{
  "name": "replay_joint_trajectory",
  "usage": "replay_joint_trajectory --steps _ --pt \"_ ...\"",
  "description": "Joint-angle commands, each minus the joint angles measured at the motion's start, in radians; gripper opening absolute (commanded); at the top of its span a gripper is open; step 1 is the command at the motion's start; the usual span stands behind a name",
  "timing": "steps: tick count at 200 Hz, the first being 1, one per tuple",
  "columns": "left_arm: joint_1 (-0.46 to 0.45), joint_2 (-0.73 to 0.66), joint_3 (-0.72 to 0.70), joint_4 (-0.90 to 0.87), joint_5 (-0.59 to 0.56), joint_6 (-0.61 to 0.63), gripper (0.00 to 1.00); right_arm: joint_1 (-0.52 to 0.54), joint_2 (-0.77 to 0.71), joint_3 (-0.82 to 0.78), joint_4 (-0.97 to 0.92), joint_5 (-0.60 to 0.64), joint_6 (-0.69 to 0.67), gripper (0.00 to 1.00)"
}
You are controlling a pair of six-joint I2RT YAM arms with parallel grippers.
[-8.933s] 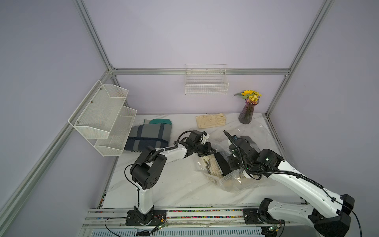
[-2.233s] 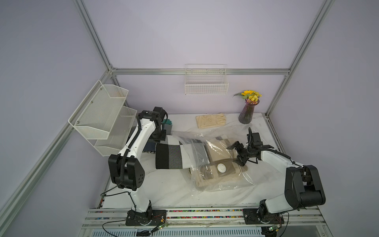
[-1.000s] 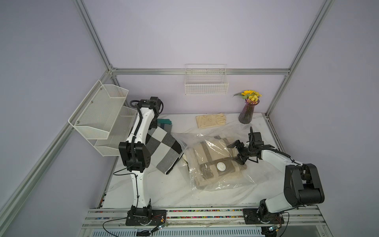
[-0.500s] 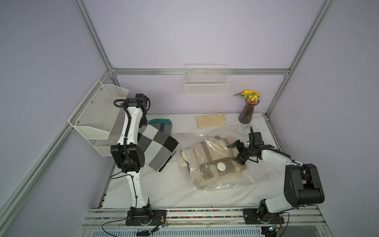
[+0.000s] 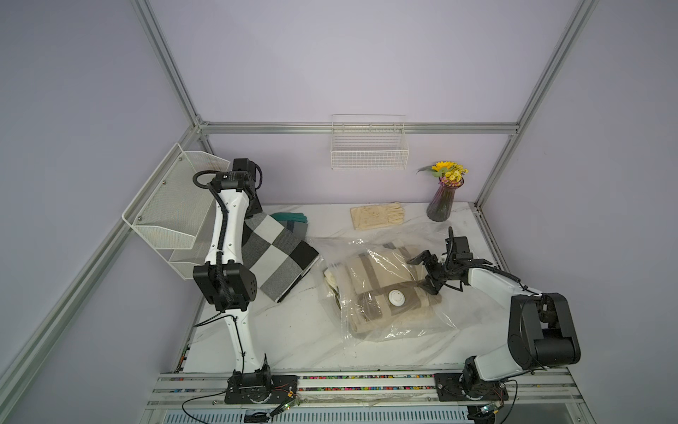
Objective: Take the scarf out of the vacuum bag
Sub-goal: Place the scarf at the center of the board.
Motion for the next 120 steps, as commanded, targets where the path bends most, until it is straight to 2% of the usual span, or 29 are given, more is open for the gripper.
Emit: replay_joint_trajectory --steps 1,79,84,94,104,111,120 --pt "0.015 0.011 0.069 0.107 -0.020 -0.056 0.00 -0.034 0.036 -0.041 -0.047 0.145 -0.037 0.97" --pt "0.021 0.066 0.087 0.161 -0.016 -0.060 0.00 -0.057 0.038 -0.043 -0.050 0.141 -0.046 0.97" --pt "0.022 0.066 0.088 0.167 -0.010 -0.056 0.11 -0.058 0.037 -0.045 -0.050 0.141 -0.046 0.97" --pt "0.023 0.064 0.085 0.179 0.006 -0.048 0.42 -0.060 0.033 -0.046 -0.050 0.142 -0.045 0.97" --pt "0.023 0.063 0.086 0.191 0.017 -0.042 0.67 -0.063 0.029 -0.047 -0.052 0.143 -0.043 0.97" --pt "0.023 0.063 0.087 0.194 0.019 -0.039 0.79 -0.066 0.026 -0.050 -0.052 0.143 -0.043 0.97" --pt "0.023 0.065 0.090 0.197 0.020 -0.034 0.88 -0.071 0.022 -0.050 -0.052 0.140 -0.043 0.97"
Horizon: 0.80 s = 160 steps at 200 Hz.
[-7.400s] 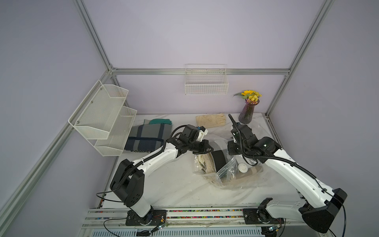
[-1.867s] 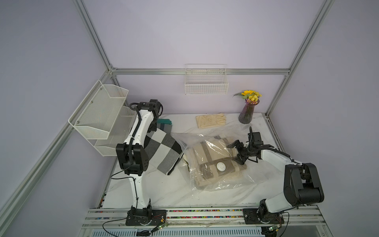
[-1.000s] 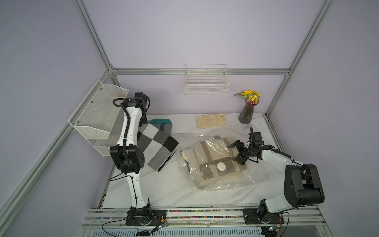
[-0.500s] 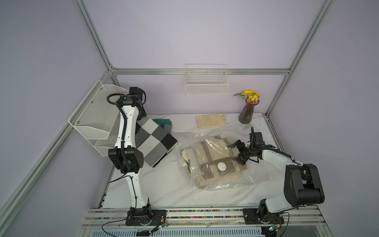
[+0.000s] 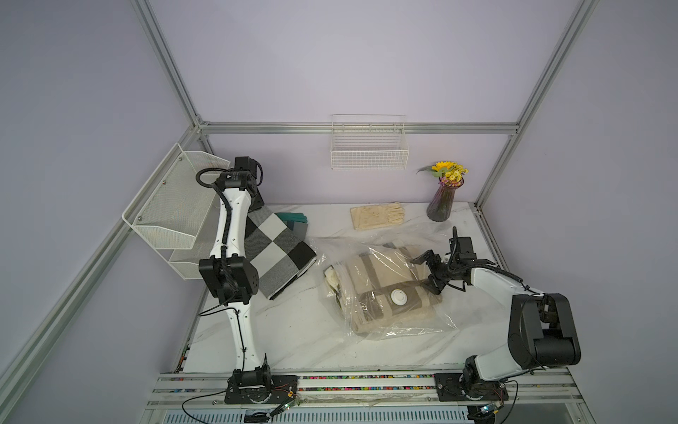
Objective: Take the scarf out of the vacuum bag
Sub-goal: Place the scarf at the center of the board.
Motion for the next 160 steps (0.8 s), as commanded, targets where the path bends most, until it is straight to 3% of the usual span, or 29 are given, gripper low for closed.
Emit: replay_joint_trajectory --steps 1,14,51,71,102,128,160 --pt "0.010 -0.031 0.039 0.067 -0.004 -0.005 0.88 -0.035 0.022 -0.044 -0.052 0.146 -0.028 0.97" --pt "0.010 -0.033 0.039 0.068 -0.002 0.002 0.96 -0.047 0.019 -0.042 -0.055 0.137 -0.027 0.97" --pt "0.009 -0.064 0.021 0.086 0.091 0.020 1.00 -0.055 -0.038 0.008 -0.129 0.175 -0.107 0.97" --pt "0.010 -0.112 -0.022 0.124 0.218 0.038 1.00 -0.052 -0.115 0.044 -0.167 0.212 -0.158 0.97" --pt "0.007 -0.250 -0.200 0.258 0.432 0.004 1.00 -0.018 -0.284 0.100 -0.209 0.293 -0.271 0.97" --pt "0.000 -0.352 -0.323 0.302 0.520 -0.027 1.00 0.064 -0.382 0.160 -0.226 0.316 -0.360 0.97" --pt "-0.009 -0.496 -0.517 0.347 0.629 -0.054 1.00 0.310 -0.432 0.254 -0.255 0.365 -0.446 0.97"
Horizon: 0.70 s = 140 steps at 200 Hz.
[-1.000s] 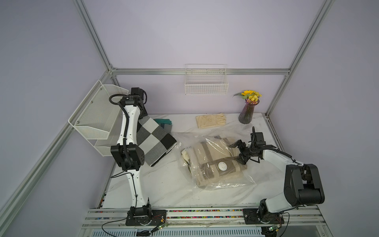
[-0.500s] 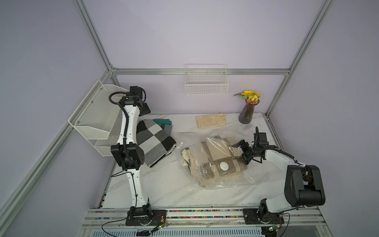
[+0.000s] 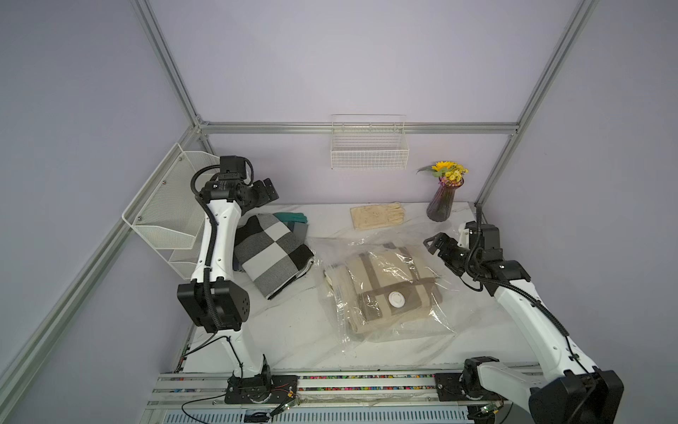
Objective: Take the scarf out of the vacuum bag
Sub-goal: Place the scarf at the center of the board, then open the vacuum bag at the center of the board.
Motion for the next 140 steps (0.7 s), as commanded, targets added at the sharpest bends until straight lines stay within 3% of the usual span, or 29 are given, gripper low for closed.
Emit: replay_joint_trajectory --steps 1,37,81,105,140 --pt "-0.009 -0.118 -0.123 0.086 0.138 -0.037 1.00 0.158 -0.022 0.066 -0.063 0.066 -0.108 0.97" --pt "-0.019 -0.296 -0.414 0.168 0.206 -0.069 1.00 0.560 0.071 0.273 -0.237 0.320 -0.145 0.97" --pt "-0.099 -0.432 -0.674 0.207 0.293 -0.123 1.00 1.029 0.376 0.498 -0.433 0.671 -0.070 0.97" --pt "-0.125 -0.518 -0.833 0.283 0.279 -0.165 1.00 1.157 0.577 0.679 -0.585 0.808 -0.027 0.97" --pt "-0.123 -0.578 -0.925 0.300 0.272 -0.171 1.00 1.191 0.800 0.863 -0.792 0.919 0.055 0.97"
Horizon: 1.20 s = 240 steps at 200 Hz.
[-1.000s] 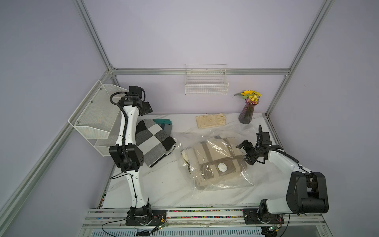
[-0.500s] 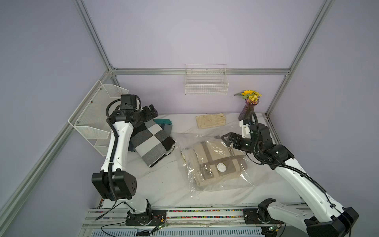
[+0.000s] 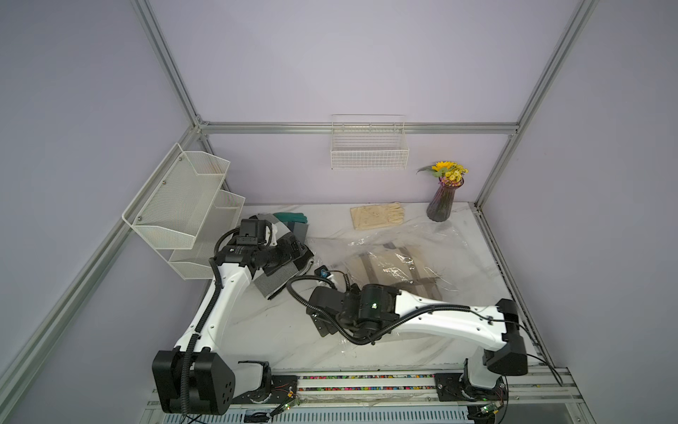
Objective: Take the scarf out of the vacuum bag
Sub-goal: Open the vacuum bag at the center of the board.
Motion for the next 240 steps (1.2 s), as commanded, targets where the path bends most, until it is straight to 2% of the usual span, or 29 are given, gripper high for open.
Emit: replay_joint_trajectory --steps 1,23,44,60,72,80,84,89,118,158,187,208,220,240 --pt "0.003 -0.045 -0.015 0.080 0.017 -0.023 1.00 0.000 0.078 0.105 -0.249 0.190 0.094 0.97" --pt "0.004 -0.050 -0.030 0.077 0.035 -0.027 1.00 -0.001 0.198 0.203 -0.464 0.318 0.236 0.97" --pt "0.003 -0.051 -0.060 0.096 0.043 -0.032 1.00 -0.006 0.256 0.229 -0.521 0.371 0.279 0.86" --pt "0.004 -0.045 -0.074 0.102 0.052 -0.030 1.00 -0.017 0.256 0.206 -0.518 0.383 0.311 0.63" --pt "0.003 -0.040 -0.079 0.109 0.065 -0.029 1.00 -0.028 0.236 0.168 -0.495 0.387 0.316 0.51" --pt "0.003 -0.039 -0.081 0.111 0.069 -0.028 1.00 -0.034 0.206 0.128 -0.468 0.394 0.321 0.29" --pt "0.003 -0.038 -0.082 0.113 0.069 -0.025 1.00 -0.040 0.187 0.105 -0.448 0.392 0.316 0.22" --pt "0.004 -0.036 -0.080 0.113 0.070 -0.024 1.00 -0.050 0.165 0.067 -0.410 0.379 0.303 0.18" --pt "0.004 -0.026 -0.066 0.114 0.076 -0.016 1.00 -0.155 -0.022 -0.173 -0.158 0.249 0.172 0.17" --pt "0.002 -0.018 -0.069 0.144 0.127 -0.035 1.00 -0.413 -0.238 -0.471 0.123 0.024 0.006 0.17" --pt "-0.010 -0.016 -0.092 0.164 0.141 -0.045 1.00 -0.554 -0.253 -0.540 0.206 -0.078 -0.061 0.17" --pt "-0.026 -0.020 -0.102 0.182 0.161 -0.044 1.00 -0.656 -0.235 -0.566 0.217 -0.097 -0.059 0.17" --pt "-0.060 -0.014 -0.099 0.196 0.160 -0.041 1.00 -0.715 -0.244 -0.579 0.218 -0.091 -0.057 0.16" --pt "-0.183 0.019 -0.072 0.217 0.120 -0.053 1.00 -0.825 -0.280 -0.591 0.217 -0.101 -0.064 0.16"
